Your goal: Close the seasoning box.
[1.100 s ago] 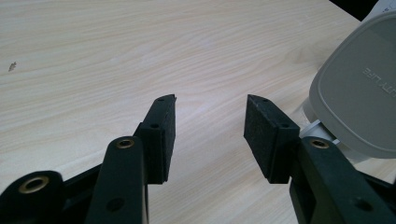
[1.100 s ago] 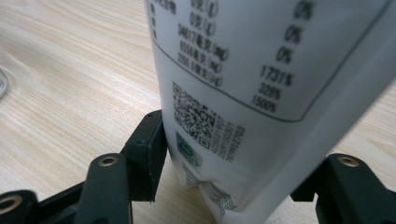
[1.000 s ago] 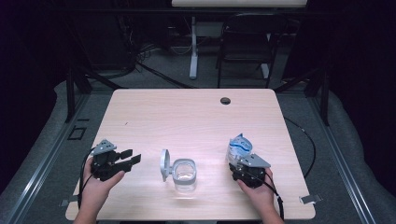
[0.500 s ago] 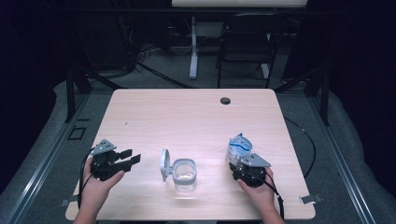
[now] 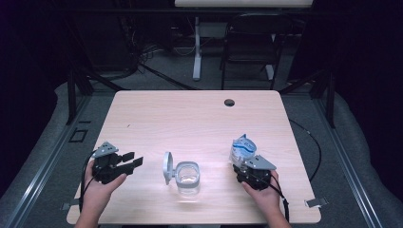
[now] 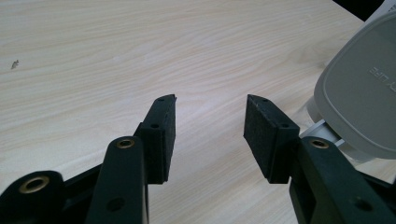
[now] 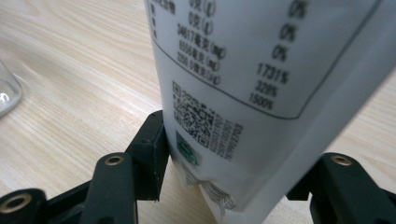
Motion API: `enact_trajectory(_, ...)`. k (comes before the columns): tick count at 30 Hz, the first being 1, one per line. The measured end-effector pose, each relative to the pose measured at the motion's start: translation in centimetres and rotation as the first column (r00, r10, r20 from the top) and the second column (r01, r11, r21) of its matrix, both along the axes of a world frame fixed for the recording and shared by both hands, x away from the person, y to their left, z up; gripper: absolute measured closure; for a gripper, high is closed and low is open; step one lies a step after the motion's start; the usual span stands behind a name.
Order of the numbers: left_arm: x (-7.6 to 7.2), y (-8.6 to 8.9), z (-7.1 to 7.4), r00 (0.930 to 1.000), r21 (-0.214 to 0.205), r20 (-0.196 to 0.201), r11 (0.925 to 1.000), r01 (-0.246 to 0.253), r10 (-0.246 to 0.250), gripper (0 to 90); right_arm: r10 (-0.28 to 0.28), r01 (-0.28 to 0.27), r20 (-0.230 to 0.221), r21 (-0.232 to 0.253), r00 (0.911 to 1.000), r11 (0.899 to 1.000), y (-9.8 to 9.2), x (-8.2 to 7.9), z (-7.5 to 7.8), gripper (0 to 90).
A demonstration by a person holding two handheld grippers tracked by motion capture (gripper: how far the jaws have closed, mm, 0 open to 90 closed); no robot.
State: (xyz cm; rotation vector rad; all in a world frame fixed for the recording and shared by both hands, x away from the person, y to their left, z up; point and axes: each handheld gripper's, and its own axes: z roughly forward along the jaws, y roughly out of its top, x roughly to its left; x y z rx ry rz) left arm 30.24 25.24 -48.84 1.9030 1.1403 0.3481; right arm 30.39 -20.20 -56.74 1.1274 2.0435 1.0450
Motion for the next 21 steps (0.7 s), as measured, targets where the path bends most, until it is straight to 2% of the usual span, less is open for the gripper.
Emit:
enact_trajectory(2, 0.0, 0.0, 0.0, 1.0, -0.001, 0.001, 1.0, 0.0, 0.0, 54.0, 0.003, -0.003, 0.013, 0.004, 0.9999, 1.0, 0.1, -0.1, 0.3, 44.1)
enact_trajectory(6, 0.0, 0.1, 0.1, 1.0, -0.005, -0.001, 1.0, 0.0, 0.0, 53.9, 0.012, -0.011, 0.025, -0.021, 0.9996, 1.0, 0.3, -0.4, 0.8, 44.1)
enact_trajectory(11, -0.1, 0.2, 0.1, 1.0, -0.004, 0.002, 1.0, -0.004, 0.004, 53.8, 0.026, -0.026, 0.031, -0.014, 0.9992, 1.0, 0.7, -0.7, 1.3, 44.1)
enact_trajectory(21, -0.1, 0.2, 0.2, 1.0, -0.006, 0.002, 1.0, -0.002, 0.002, 53.8, 0.077, -0.075, 0.035, -0.057, 0.9964, 0.996, 1.6, -1.3, 1.9, 44.1)
